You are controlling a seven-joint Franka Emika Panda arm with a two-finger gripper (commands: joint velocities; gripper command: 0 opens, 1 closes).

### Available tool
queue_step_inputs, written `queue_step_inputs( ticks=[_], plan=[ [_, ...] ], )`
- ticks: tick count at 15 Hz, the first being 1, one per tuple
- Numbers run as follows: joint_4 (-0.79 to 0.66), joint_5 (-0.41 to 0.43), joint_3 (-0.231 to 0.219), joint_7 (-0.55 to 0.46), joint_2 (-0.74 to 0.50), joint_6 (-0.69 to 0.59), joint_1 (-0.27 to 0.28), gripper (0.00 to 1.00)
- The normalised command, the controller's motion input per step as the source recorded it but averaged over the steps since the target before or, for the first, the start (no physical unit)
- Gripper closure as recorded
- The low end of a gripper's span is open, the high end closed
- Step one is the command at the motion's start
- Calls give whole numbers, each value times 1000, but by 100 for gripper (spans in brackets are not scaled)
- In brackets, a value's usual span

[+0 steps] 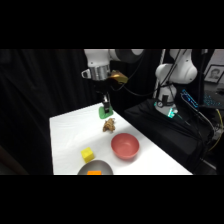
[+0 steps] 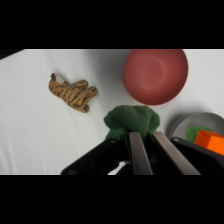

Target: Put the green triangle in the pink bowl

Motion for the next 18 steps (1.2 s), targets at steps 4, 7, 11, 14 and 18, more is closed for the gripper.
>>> queue_step_inputs(
  ticks=[4,7,11,14,18],
  plan=[
    [-387,-43,97,-84,-259,277,64,97],
    [-343,-46,81,-69,-201,301,64,97],
    [-312,-58,63,-40,-164,336,56,97],
    [-286,-60,52,-35,-138,309,47,97],
    [-255,-84,47,-11,-71,331,48,97]
  ],
)
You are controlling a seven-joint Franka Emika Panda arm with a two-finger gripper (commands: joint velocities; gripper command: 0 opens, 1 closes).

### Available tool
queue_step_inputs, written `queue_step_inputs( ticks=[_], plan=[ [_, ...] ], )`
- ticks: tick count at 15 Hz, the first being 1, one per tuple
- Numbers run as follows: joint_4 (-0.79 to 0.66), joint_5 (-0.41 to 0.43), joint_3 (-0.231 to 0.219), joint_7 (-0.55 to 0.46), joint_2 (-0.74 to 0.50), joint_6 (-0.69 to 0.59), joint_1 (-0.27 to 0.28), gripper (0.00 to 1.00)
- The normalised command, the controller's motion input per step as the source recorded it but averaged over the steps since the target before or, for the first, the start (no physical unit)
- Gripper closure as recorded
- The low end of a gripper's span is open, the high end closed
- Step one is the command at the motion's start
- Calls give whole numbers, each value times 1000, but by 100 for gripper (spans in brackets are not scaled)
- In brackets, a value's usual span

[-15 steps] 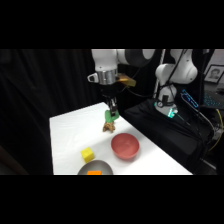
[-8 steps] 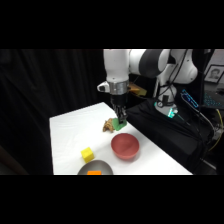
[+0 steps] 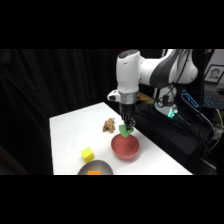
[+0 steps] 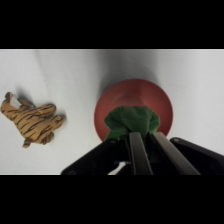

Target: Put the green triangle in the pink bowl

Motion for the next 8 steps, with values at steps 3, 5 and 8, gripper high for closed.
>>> queue_step_inputs(
  ticks=[3,5,8],
  plan=[
    [-194,-111,27,16,-5,382,35,97],
    [-137,-170,14,57,47,418,26,97],
    [-70,-188,-1,96,97,360,33,97]
  ],
)
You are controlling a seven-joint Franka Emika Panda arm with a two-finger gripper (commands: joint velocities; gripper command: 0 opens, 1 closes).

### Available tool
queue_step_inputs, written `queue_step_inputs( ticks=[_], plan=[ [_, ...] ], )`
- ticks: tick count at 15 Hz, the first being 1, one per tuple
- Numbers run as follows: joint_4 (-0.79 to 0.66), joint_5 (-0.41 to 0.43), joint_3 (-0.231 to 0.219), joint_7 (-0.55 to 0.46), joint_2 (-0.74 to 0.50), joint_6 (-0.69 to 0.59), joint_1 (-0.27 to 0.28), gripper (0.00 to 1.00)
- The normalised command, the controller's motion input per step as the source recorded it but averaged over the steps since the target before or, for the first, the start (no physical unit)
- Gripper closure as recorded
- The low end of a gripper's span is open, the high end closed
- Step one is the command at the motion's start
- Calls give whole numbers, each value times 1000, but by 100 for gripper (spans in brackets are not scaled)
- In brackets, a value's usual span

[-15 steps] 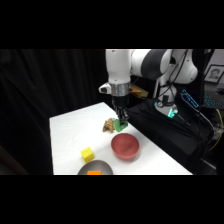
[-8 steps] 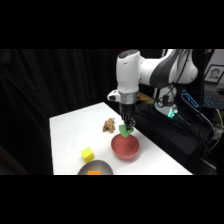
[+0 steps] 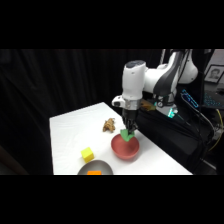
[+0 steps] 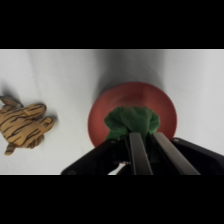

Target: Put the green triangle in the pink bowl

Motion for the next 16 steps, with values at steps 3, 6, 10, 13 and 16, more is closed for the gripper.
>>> queue_step_inputs(
  ticks=[3,6,10,13,16],
  plan=[
    [-8,-192,-30,128,158,321,57,97],
    [47,-187,-71,156,176,256,98,97],
    [97,-130,-109,112,184,221,123,97],
    [207,-132,-172,95,263,168,118,97],
    [186,-169,-203,133,210,148,149,97]
  ],
)
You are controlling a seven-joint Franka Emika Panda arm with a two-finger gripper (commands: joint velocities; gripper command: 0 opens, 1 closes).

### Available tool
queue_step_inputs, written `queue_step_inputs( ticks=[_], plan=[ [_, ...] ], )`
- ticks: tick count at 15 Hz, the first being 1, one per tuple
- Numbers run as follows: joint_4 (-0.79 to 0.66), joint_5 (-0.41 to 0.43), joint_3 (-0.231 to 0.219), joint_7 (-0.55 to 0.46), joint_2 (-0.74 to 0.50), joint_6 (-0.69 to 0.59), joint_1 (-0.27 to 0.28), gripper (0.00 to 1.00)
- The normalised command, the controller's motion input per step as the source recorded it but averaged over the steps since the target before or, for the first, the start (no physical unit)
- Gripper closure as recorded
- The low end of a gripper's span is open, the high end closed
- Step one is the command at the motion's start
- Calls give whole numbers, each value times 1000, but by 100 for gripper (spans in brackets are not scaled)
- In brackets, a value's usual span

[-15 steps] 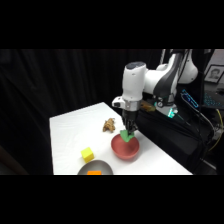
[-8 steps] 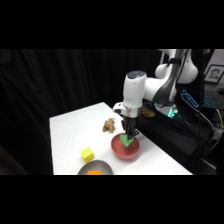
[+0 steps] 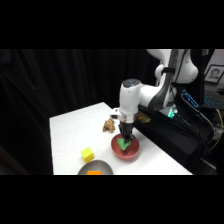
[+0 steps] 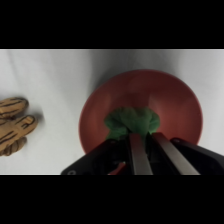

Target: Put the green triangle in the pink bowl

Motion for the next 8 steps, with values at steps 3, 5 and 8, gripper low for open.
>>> queue_step_inputs(
  ticks=[3,5,8],
  plan=[
    [133,-111,-141,94,100,82,139,56],
    [96,-67,-85,50,13,-2,118,39],
    [78,51,3,-67,-56,-166,40,16]
  ],
)
